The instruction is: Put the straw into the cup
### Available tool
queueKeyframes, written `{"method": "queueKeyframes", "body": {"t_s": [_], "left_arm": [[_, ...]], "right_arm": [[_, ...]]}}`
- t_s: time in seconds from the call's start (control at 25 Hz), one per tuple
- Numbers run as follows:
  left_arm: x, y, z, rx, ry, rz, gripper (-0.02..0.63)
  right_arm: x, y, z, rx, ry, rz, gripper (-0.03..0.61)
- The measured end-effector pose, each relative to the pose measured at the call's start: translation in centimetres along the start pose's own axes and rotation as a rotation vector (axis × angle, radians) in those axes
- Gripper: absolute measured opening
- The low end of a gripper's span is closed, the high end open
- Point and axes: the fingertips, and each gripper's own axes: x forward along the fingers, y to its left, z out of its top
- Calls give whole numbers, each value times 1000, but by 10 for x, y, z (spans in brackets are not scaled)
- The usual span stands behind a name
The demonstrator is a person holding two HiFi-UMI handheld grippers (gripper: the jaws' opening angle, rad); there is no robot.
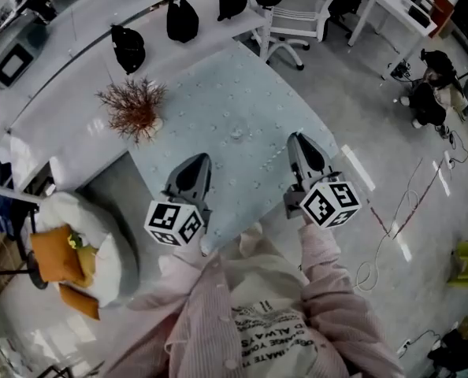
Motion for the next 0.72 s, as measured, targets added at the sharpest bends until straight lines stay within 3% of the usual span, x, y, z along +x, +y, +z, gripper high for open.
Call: {"method": "queueKeyframes", "body": {"t_s": [0.36,0.72], "left_arm": [[43,17,-1,-32,-27,97,0],[62,54,-15,-84,13,180,0]], "right_arm": [[56,-32,7,12,25,86,15],[116,-54,2,34,-5,70,17]]}}
